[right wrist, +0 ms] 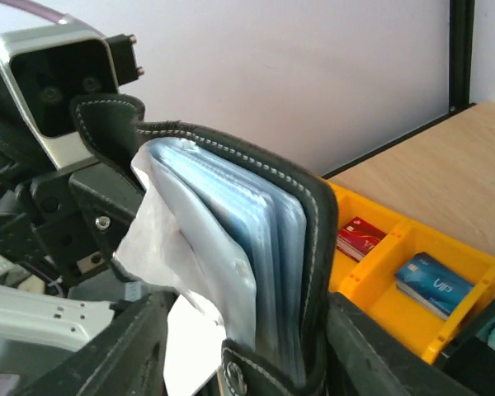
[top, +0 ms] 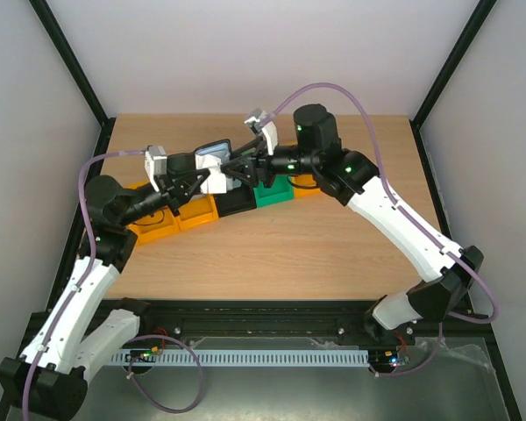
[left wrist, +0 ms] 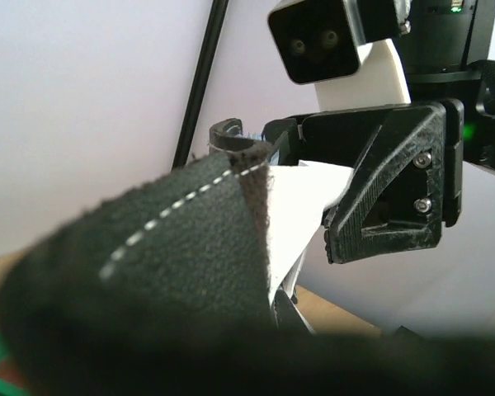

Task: Take the credit cards out of the card holder

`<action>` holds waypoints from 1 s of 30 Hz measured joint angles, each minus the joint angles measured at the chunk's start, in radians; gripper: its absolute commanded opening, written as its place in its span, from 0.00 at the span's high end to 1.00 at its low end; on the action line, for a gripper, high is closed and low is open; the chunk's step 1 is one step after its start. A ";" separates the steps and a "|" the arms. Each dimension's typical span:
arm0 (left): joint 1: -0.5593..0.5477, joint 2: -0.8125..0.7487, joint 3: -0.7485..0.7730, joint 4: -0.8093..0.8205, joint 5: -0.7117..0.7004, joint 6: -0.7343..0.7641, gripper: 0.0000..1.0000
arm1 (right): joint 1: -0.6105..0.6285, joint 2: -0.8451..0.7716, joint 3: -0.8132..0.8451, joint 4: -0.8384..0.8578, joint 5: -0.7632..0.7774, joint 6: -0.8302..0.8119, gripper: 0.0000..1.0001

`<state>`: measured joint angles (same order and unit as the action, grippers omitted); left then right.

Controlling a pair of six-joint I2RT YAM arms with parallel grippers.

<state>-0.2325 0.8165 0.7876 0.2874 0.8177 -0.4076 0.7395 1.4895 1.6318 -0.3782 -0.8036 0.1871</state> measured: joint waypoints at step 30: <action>-0.037 0.070 0.033 0.175 0.214 -0.026 0.98 | -0.099 -0.045 -0.003 -0.077 -0.153 -0.234 0.37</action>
<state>-0.2691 0.8864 0.8204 0.4629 1.0317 -0.4332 0.6407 1.4441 1.6291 -0.4557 -0.9569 -0.0471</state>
